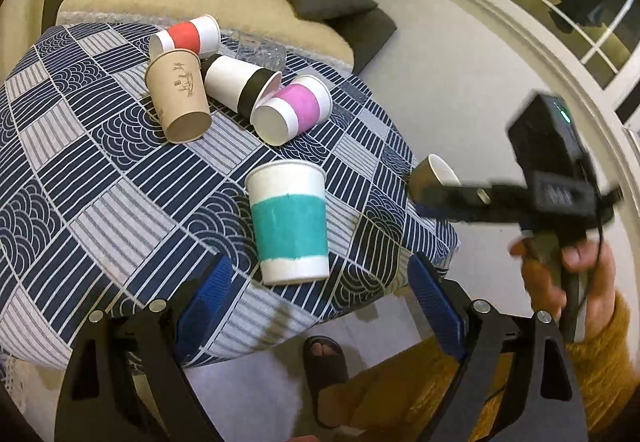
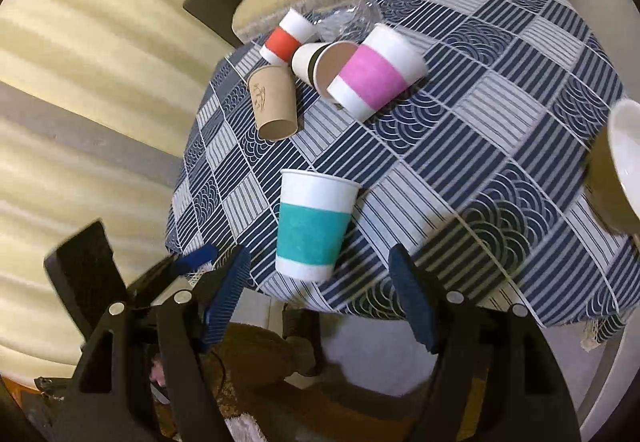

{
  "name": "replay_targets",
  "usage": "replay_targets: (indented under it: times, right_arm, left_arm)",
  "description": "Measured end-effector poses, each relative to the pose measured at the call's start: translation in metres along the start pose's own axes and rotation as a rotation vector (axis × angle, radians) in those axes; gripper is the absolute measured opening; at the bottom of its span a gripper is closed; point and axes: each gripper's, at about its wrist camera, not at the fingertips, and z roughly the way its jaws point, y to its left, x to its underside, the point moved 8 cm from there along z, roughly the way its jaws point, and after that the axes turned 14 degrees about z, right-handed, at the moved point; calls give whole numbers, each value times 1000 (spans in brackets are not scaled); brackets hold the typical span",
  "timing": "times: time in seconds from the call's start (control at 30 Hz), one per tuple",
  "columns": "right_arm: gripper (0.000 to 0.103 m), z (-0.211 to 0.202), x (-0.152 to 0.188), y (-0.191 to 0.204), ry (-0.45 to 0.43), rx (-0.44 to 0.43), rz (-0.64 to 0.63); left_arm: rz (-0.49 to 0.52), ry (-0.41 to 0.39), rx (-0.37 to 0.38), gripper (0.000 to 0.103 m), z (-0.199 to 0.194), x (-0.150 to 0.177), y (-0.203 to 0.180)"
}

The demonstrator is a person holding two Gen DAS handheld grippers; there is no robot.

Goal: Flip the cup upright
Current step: 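Grasp the upright cup with the left gripper while the right gripper releases it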

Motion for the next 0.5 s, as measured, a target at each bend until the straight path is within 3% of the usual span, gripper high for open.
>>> replay_targets:
  times: [0.17, 0.37, 0.5]
  right_arm:
    - [71, -10, 11, -21, -37, -22, 6]
    - [71, -6, 28, -46, -41, -59, 22]
    - [71, 3, 38, -54, -41, -80, 13]
  left_arm:
    - [-32, 138, -74, 87, 26, -14, 2]
    - [8, 324, -146, 87, 58, -19, -6]
    - [26, 381, -186, 87, 73, -21, -9]
